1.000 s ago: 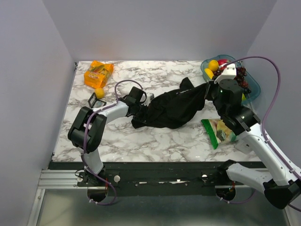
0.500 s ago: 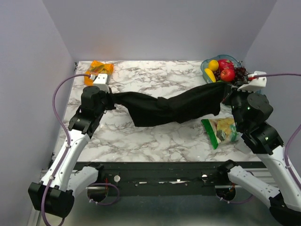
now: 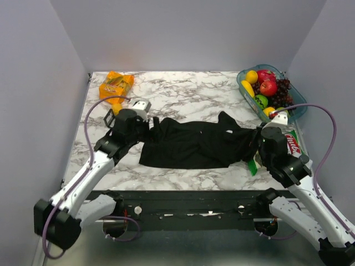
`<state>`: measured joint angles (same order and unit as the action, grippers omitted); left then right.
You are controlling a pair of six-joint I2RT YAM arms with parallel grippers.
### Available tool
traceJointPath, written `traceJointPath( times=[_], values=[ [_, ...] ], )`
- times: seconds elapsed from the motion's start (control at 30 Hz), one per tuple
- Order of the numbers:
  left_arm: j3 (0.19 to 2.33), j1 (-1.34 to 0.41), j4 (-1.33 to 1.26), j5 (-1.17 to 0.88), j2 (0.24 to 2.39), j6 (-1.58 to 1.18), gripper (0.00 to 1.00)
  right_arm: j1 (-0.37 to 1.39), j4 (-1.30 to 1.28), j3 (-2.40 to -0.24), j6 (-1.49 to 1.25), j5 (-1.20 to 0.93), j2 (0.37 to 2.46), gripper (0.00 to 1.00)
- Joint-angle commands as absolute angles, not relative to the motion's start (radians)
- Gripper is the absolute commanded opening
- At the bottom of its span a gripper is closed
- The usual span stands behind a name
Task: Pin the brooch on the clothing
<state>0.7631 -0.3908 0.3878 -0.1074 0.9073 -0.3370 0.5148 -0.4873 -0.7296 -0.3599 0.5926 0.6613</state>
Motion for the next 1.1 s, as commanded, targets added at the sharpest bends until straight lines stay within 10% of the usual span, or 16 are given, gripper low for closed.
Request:
traceJointPath(
  times=[0.0,0.57,1.07],
  values=[
    [0.873,-0.504,0.206,-0.377,1.170,-0.399,0.89,0.509,-0.520,-0.712,-0.451,0.558,0.649,0.01],
    [1.503,-0.715,0.296,-0.414,1.994,-0.301,0.64,0.509,-0.549,-0.698,-0.468,0.518,0.630,0.01],
    [1.626,-0.733,0.338,-0.241,2.143,-0.210,0.61,0.509,-0.543,-0.696,-0.468,0.499,0.634,0.01]
  ],
)
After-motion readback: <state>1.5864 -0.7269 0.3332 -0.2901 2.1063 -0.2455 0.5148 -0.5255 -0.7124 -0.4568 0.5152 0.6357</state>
